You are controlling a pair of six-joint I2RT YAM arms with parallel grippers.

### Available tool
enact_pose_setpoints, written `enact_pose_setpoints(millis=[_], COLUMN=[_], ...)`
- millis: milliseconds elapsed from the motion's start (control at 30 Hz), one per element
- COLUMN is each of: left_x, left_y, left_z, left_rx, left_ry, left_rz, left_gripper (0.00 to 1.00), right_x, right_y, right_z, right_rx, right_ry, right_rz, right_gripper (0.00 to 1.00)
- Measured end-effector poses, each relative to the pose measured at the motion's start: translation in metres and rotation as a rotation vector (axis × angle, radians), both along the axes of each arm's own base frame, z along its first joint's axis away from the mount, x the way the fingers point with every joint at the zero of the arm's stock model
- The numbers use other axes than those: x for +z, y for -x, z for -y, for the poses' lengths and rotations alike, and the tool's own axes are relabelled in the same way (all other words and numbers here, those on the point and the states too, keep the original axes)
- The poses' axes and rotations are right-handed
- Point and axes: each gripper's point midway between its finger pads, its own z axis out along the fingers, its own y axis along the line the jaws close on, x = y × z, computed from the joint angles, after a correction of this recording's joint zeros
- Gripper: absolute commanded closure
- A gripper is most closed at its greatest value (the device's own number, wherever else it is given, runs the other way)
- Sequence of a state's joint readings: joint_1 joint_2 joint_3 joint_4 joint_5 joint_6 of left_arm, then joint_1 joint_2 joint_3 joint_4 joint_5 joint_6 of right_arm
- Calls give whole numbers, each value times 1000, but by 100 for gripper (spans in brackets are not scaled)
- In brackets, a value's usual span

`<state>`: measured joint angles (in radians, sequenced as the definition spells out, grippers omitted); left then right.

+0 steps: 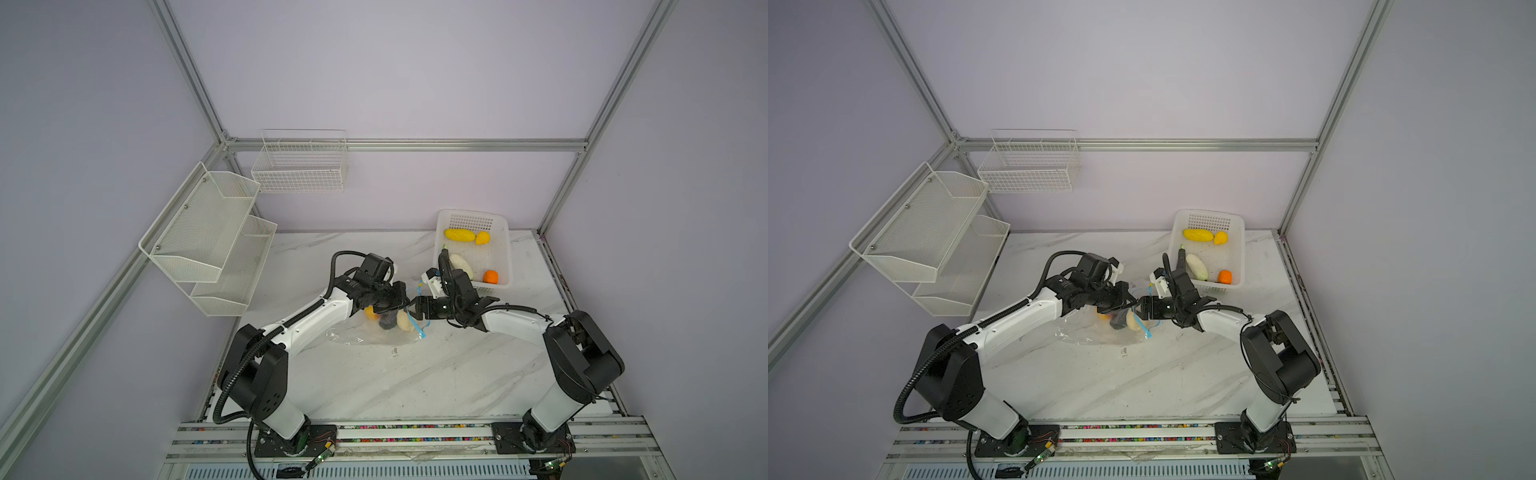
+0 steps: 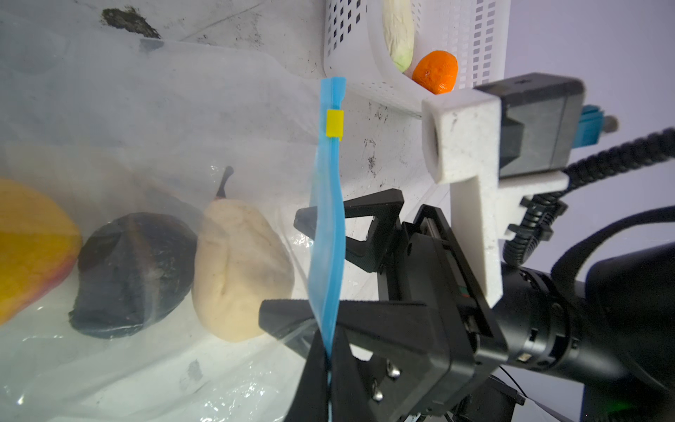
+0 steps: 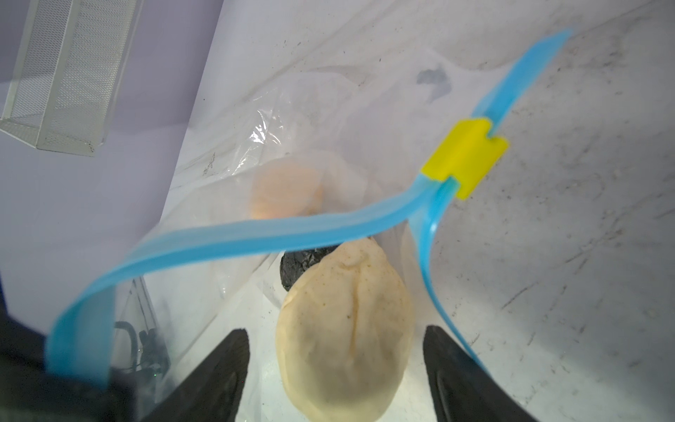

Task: Place the food in the zip-top bag and seal the zipper
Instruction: 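Lower the pear into the bag and open the right gripper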

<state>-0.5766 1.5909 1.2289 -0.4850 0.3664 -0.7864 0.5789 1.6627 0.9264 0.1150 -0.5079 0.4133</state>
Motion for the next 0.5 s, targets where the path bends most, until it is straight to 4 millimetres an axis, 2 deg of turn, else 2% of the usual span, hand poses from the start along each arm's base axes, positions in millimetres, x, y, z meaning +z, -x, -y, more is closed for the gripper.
enact_pose_setpoints(millis=[267,500], left_x=[0,2], left_y=[0,0], left_z=[0,0], left_rx=[0,2], left_ry=[0,2], left_rz=[0,5], left_gripper=[100,100], right_x=[2,33], right_y=[0,-2], right_z=[4,13], right_rx=[-14,-55], right_ry=[18,16], right_rz=[3,70], right_gripper=[22,22])
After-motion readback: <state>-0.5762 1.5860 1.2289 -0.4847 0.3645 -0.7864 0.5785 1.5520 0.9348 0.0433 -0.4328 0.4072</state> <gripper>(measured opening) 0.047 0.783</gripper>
